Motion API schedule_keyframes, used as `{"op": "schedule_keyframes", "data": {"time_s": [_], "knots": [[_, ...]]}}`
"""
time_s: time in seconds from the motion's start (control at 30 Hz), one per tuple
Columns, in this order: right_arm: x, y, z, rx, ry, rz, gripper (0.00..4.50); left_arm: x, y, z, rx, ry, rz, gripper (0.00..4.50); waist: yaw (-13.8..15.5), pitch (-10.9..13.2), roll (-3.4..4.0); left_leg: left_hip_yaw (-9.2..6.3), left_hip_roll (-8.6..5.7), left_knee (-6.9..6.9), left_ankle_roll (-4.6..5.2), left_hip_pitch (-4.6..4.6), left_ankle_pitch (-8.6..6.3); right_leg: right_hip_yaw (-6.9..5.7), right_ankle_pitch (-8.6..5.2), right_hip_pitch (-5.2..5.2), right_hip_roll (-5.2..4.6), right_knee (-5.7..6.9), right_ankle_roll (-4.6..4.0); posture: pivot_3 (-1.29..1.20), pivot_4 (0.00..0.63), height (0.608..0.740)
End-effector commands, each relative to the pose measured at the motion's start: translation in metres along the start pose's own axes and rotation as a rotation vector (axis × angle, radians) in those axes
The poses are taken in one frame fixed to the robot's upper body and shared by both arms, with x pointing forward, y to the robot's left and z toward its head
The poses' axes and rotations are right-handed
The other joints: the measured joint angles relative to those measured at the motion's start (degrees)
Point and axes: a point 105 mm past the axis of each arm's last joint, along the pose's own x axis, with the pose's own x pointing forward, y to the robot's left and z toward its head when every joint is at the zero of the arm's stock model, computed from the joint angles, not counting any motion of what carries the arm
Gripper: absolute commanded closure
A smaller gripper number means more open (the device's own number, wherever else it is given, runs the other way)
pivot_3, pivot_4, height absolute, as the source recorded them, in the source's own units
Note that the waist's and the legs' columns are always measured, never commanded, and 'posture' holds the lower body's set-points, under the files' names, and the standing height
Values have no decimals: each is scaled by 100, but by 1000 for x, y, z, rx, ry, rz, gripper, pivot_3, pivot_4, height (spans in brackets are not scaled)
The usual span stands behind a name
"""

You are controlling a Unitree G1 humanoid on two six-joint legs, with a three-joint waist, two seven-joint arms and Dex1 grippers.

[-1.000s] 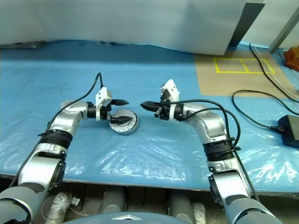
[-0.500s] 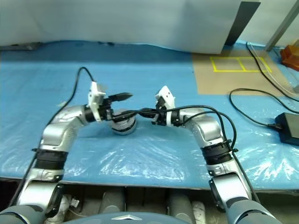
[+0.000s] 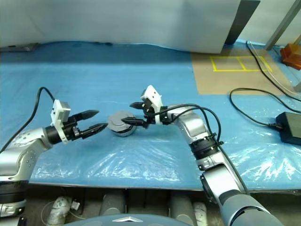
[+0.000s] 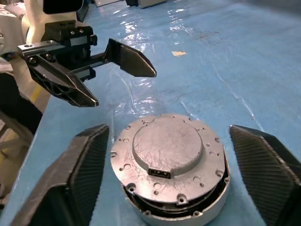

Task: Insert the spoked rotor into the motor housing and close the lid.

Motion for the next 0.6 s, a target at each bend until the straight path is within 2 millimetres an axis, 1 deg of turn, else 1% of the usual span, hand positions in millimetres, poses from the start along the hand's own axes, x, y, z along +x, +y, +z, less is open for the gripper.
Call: {"op": "schedule_keyframes", "data": {"time_s": [0.03, 0.13, 0.27, 0.33, 0.4, 0.47, 0.6], "knots": [[8, 3, 8, -83, -4, 39, 20, -8, 7, 9, 36, -44, 59, 0, 8, 0, 0, 0, 0, 2, 0, 0, 0, 0, 0, 1, 0, 1, 0, 0, 150, 740], [16, 2, -1, -127, 51, 52, 20, -10, 11, 6, 32, -57, 102, 0, -4, 0, 0, 1, -1, 5, 0, 2, 0, 0, 0, 3, -2, 3, 0, 0, 150, 740], [25, 0, -11, -159, 94, 45, 20, -10, 9, 2, 43, -51, 111, 0, -12, 0, -1, 1, 3, 4, 0, 1, 0, 0, 0, 2, 1, 2, 0, 0, 150, 740], [30, -1, -11, -174, 91, 32, 20, -12, 7, -3, 51, -32, 109, 0, -19, 0, -1, 0, 3, 3, 0, 1, 0, 0, 0, 2, 2, 2, -1, 0, 150, 740], [35, -1, -7, -175, 74, 33, 20, -14, 2, -8, 52, 2, 82, 0, -35, 0, -1, 1, 2, 3, 0, 1, 0, 0, 0, 2, 1, 2, -1, 0, 150, 740], [39, 1, -5, -174, 66, 48, 20, -16, -2, -9, 41, 10, 62, 0, -44, 0, -1, 1, 3, 4, 0, 1, 0, 0, 0, 2, 1, 3, -1, 0, 150, 740], [48, 4, -11, -179, 85, 60, 20, -20, -2, -13, 66, 43, 69, 0, -71, -1, -1, 0, 4, 5, 1, 3, 0, -1, -1, 2, 1, 8, -2, 0, 150, 740]]}}
